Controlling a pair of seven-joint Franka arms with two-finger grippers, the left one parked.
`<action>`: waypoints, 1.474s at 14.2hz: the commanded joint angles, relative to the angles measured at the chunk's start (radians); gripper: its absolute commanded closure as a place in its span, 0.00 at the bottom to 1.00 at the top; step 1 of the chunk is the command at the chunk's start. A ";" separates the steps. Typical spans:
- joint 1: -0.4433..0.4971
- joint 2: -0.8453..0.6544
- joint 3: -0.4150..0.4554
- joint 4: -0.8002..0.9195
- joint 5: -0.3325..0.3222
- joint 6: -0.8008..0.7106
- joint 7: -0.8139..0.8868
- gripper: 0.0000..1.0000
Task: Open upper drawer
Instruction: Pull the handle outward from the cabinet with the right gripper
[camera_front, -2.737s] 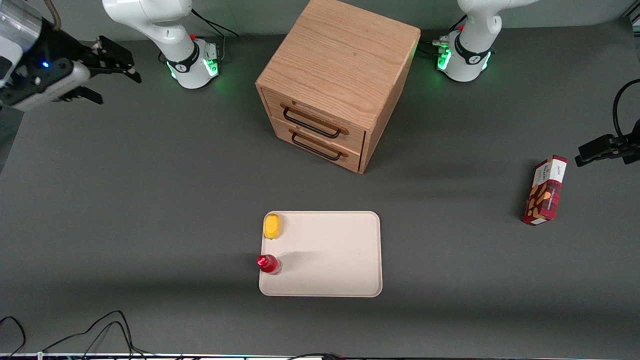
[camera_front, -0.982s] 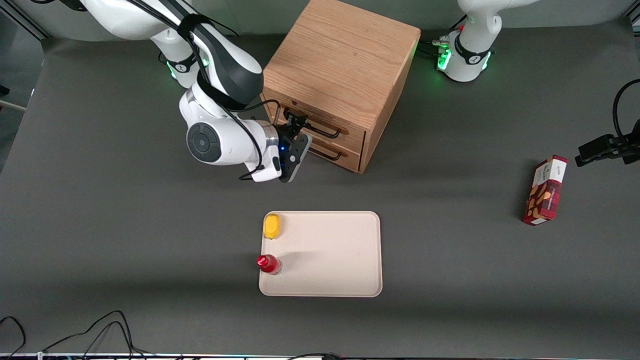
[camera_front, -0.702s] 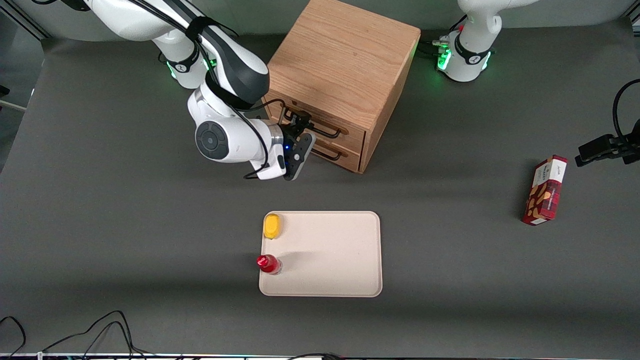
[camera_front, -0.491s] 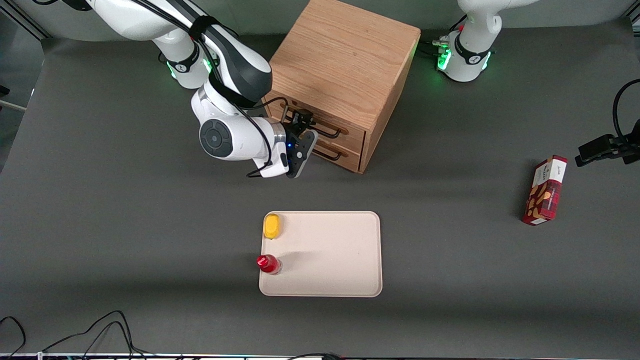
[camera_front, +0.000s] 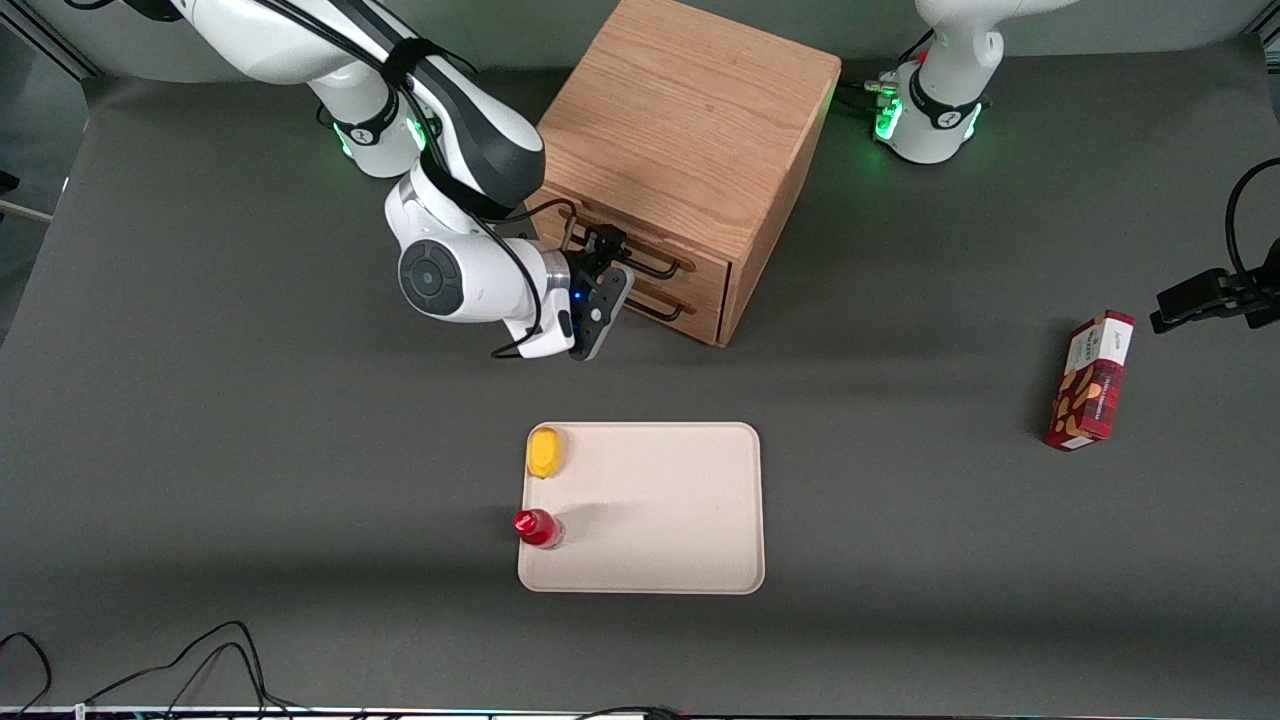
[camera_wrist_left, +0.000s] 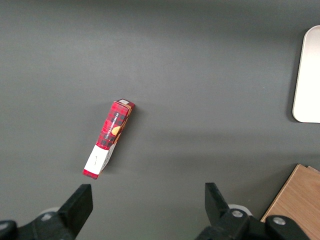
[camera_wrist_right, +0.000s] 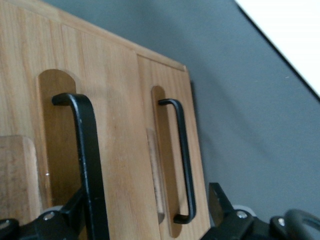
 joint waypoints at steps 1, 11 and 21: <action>-0.019 0.018 -0.013 0.047 -0.030 0.002 0.023 0.00; -0.018 0.115 -0.092 0.215 -0.051 -0.059 0.016 0.00; -0.018 0.186 -0.139 0.330 -0.093 -0.113 0.013 0.00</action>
